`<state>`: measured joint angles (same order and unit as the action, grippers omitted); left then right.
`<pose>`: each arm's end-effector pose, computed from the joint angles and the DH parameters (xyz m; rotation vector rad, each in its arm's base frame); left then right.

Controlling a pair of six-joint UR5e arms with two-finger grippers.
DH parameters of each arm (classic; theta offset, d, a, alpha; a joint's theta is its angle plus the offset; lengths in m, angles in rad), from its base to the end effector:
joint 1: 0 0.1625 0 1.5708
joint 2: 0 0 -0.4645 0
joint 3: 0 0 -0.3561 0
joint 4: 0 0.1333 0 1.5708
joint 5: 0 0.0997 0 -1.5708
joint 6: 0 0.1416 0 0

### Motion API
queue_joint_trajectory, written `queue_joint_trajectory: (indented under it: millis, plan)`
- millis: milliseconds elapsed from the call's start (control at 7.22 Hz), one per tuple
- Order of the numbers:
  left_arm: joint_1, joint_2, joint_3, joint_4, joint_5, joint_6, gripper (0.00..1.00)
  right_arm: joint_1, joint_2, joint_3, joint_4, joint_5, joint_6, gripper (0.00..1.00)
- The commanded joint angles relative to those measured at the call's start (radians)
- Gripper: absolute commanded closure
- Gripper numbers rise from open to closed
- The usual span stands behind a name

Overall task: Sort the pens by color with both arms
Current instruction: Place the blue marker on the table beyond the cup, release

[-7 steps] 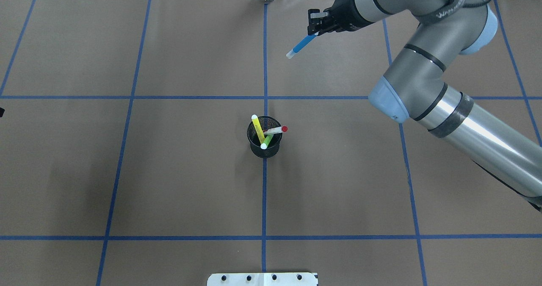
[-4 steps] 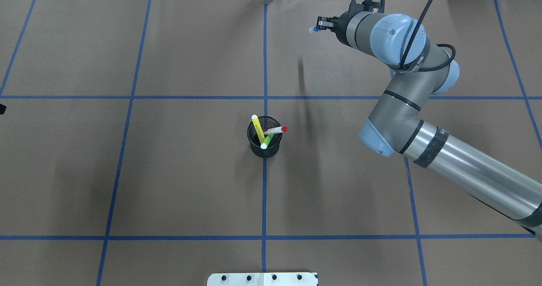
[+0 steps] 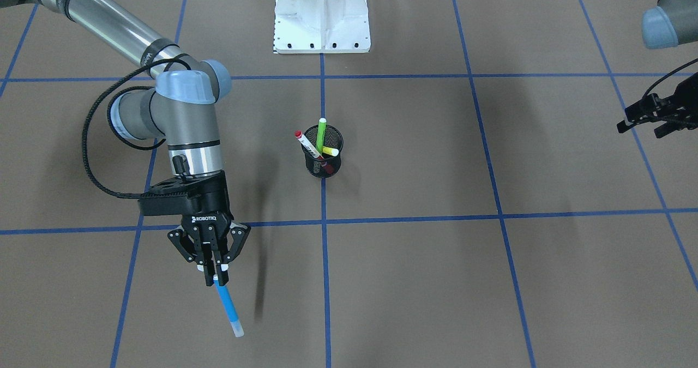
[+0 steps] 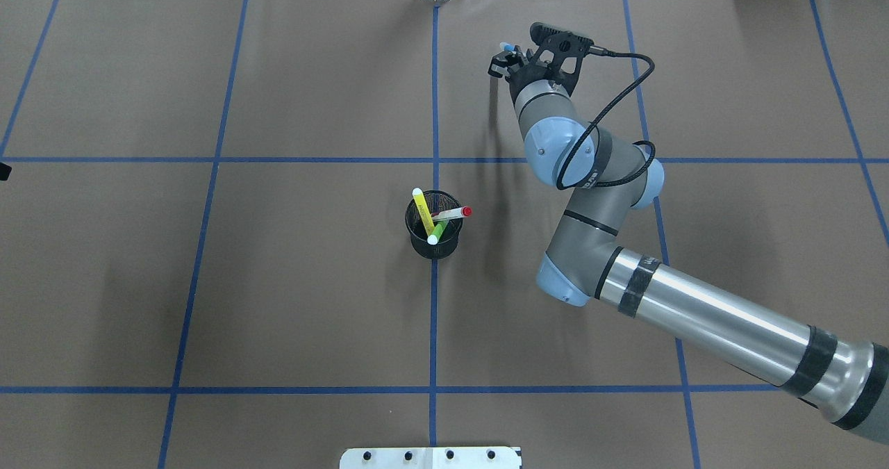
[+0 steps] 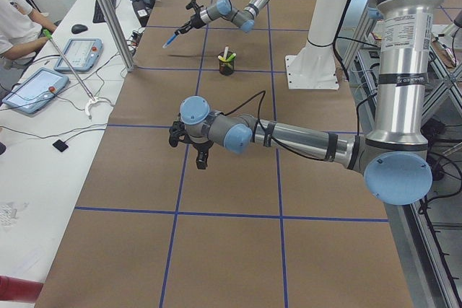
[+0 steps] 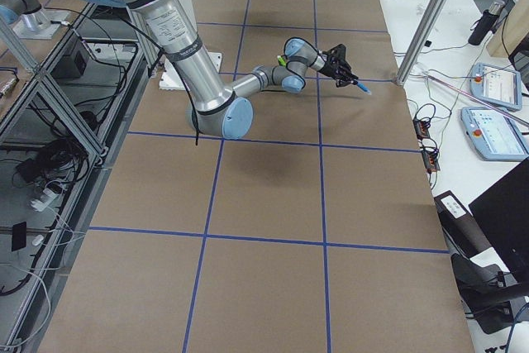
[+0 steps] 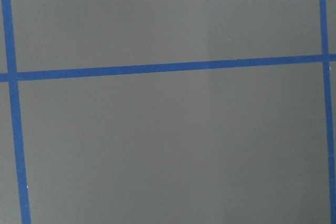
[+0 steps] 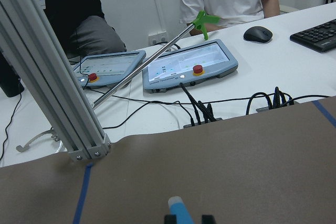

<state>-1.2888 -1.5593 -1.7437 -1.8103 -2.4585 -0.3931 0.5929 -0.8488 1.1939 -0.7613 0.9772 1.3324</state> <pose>0.1090 -0.4607 0.6131 0.0630 0.9488 0.0753 -0.5362 -0.6175 0.3469 0.9467 -0.8239 0.6495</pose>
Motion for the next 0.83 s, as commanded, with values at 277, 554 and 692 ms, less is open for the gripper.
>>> queue_joint_trajectory:
  millis: [277, 554, 692]
  plan:
    - [-0.003, 0.015, -0.017, 0.000, 0.000, -0.001, 0.01, -0.045, 0.108, -0.163, -0.004, -0.101, 0.021, 1.00]
    - [-0.001, 0.015, -0.010, 0.000, 0.000, 0.002, 0.01, -0.045, 0.105, -0.182, -0.003, -0.089, 0.011, 1.00]
    - [0.000, 0.010, -0.001, 0.000, 0.001, 0.003, 0.01, -0.048, 0.100, -0.178, -0.003, -0.089, 0.011, 1.00]
